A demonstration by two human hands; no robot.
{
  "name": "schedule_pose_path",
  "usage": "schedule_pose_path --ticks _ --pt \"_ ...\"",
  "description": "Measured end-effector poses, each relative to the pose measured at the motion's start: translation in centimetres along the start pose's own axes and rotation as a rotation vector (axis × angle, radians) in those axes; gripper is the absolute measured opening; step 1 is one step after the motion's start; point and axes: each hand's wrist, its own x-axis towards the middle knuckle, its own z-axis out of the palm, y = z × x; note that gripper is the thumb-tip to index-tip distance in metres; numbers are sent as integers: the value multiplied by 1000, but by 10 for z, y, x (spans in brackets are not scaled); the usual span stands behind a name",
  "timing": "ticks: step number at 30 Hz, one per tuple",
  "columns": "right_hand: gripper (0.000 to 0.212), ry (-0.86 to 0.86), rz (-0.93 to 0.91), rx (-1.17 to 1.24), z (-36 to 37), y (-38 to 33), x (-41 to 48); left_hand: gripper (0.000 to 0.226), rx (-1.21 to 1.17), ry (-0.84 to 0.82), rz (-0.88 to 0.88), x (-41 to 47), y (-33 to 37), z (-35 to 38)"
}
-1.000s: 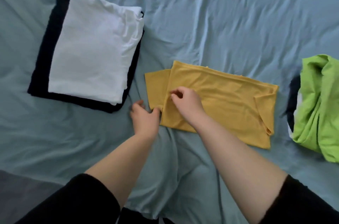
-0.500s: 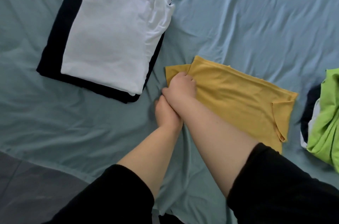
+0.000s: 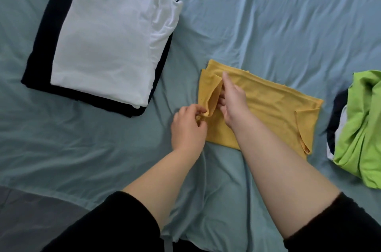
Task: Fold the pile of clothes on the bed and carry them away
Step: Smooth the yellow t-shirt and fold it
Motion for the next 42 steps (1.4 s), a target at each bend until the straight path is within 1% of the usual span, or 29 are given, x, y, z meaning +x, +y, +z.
schedule_pose_path --ticks 1,4,7,9,10,11,12,14,15,16,17,18,19,20,21,22,23,25,26,27,28,30,32,33,34,36,38,42 --pt "53 -10 -36 -42 1 1 2 22 25 -12 30 -1 -1 0" --pt "39 19 -186 -262 3 6 4 21 167 -38 92 -3 -5 2" --pt "30 187 -300 -423 -7 3 8 22 285 -80 145 -3 -12 3" --pt "26 297 -398 -482 -18 -2 10 21 254 -78 141 -3 -12 3" --pt "20 322 -454 -482 -22 -4 9 20 186 -57 112 -3 -12 2" --pt "12 310 -494 -468 -23 -6 6 20 94 -25 59 -2 -11 1" --pt "5 253 -499 -459 -23 -7 4 21 2 7 -15 -1 -9 -1" --pt "9 62 -426 -488 -19 -5 -2 25 -109 39 -167 4 -5 -3" --pt "10 -15 -380 -523 -18 -3 -3 28 -97 27 -215 7 -3 -4" --pt "11 -45 -353 -574 -16 -1 -2 30 -46 -2 -239 10 -1 -3" --pt "20 -40 -337 -640 -14 -1 0 29 18 -33 -246 13 2 -2" --pt "34 -18 -320 -711 -10 -1 1 26 87 -56 -241 15 5 0" --pt "47 10 -311 -801 -4 -1 2 24 159 -68 -230 17 8 3" --pt "55 32 -317 -915 4 0 3 25 232 -72 -216 18 11 5" --pt "56 47 -334 -1030 12 1 3 27 291 -73 -206 17 12 7" --pt "52 58 -352 -1106 18 1 2 29 318 -76 -204 17 13 7" --pt "42 71 -361 -1124 22 0 2 29 300 -81 -205 16 13 7" --pt "21 108 -336 -1020 20 -5 3 18 148 -85 -214 13 11 1" --pt "22 120 -311 -920 19 -6 2 16 57 -77 -219 11 10 -4" --pt "27 107 -293 -809 20 -7 -1 19 -15 -50 -222 9 8 -11" --pt "31 59 -290 -699 25 -5 -7 22 -68 -3 -223 6 6 -18" --pt "32 -102 -251 -505 40 2 -21 23 -113 107 -221 0 0 -34" --pt "20 -251 -151 -377 57 11 -34 21 -117 177 -221 -8 -7 -47" --pt "14 -292 -113 -336 62 15 -38 20 -106 184 -217 -12 -9 -51" --pt "10 -299 -93 -303 63 19 -39 19 -88 176 -206 -16 -11 -52" --pt "12 -247 -98 -268 55 21 -37 19 -46 150 -170 -23 -9 -45" --pt "18 -180 -162 -282 33 19 -33 22 -3 125 -134 -29 -2 -29" --pt "14 -69 -283 -375 -39 10 -28 22 27 44 -99 -47 25 23"
